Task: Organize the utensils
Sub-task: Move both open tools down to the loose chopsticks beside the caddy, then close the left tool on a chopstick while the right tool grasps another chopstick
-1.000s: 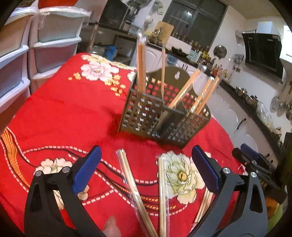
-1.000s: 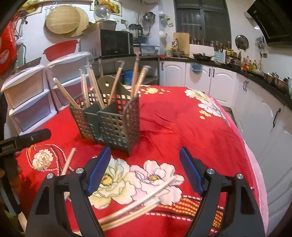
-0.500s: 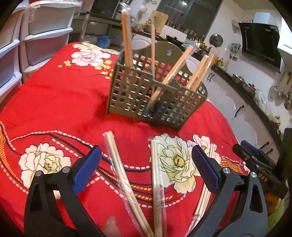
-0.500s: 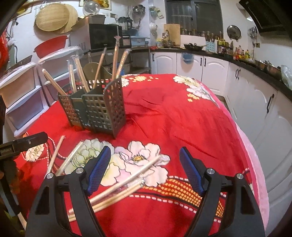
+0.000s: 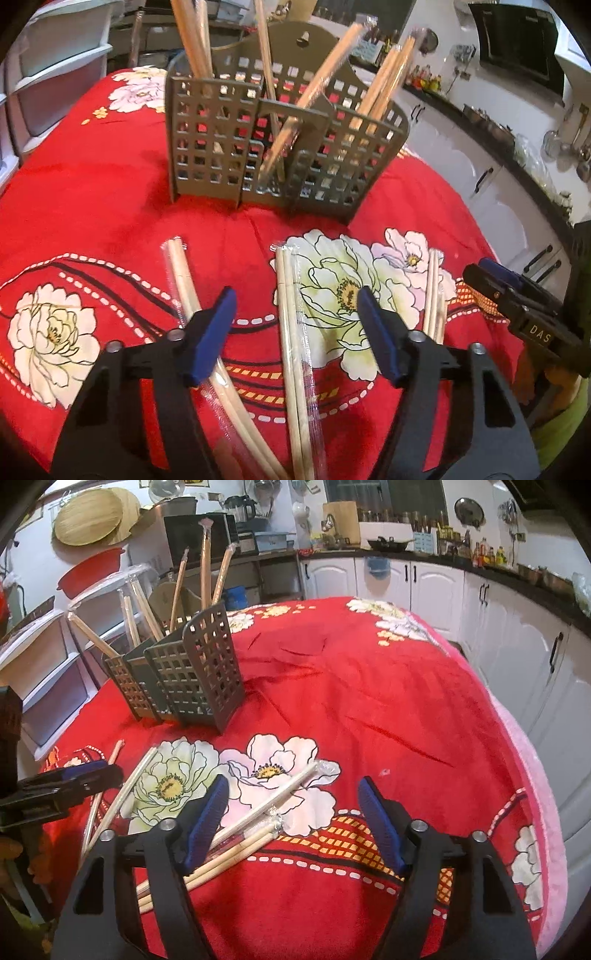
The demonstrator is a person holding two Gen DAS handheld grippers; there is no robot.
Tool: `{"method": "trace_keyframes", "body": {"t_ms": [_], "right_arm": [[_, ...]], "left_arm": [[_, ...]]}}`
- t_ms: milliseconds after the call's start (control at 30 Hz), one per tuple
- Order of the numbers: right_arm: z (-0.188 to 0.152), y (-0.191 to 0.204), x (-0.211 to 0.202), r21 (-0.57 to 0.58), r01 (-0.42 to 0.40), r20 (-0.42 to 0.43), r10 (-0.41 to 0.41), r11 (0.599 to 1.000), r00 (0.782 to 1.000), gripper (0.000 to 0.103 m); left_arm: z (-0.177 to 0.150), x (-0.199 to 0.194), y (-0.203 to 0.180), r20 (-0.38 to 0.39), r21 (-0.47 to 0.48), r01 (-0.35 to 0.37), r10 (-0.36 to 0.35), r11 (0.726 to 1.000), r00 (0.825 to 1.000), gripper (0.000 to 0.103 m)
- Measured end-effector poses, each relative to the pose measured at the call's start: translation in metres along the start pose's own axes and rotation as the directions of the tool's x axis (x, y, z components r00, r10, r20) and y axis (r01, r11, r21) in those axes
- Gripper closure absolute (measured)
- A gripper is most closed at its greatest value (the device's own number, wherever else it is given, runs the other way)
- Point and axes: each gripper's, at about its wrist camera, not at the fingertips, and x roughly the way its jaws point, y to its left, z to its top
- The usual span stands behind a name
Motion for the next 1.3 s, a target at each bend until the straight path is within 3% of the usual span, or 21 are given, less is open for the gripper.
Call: {"method": "trace_keyframes", "body": {"t_ms": [233,533,800,1000,1067,1300], "right_arm": [[0.005,-0.002,0.015,0.02,-0.045,-0.054,0.046,0.999,0.997,0.051],[0.011,-0.007,0.047,0.084,-0.067,-0.157,0.08,0.994,0.984,0.061],[0.019,-0.008,0.06,0.088,-0.052,-0.175,0.067,0.995,0.982,0.065],[0.024,-0.013,0.068,0.104,-0.041,-0.175,0.059,0.994,0.983,0.073],[0.026,-0.015,0.07,0.112,-0.032,-0.171,0.051,0.993,0.984,0.078],[0.028,-0.02,0.071,0.138,-0.03,-0.155,0.051,0.99,0.987,0.082]], "left_arm": [[0.005,0.019,-0.002,-0.056,0.001,0.001,-0.001,1.0,0.998,0.069],[0.014,0.035,0.0,-0.089,-0.001,-0.025,0.025,1.0,0.996,0.069],[0.021,0.048,0.0,-0.099,0.012,-0.046,0.047,0.999,0.994,0.069],[0.028,0.054,-0.002,-0.099,0.019,-0.06,0.062,0.998,0.993,0.07],[0.03,0.056,-0.003,-0.095,0.025,-0.071,0.073,0.997,0.993,0.074],[0.033,0.058,-0.001,-0.087,0.017,-0.089,0.09,0.996,0.992,0.087]]}}
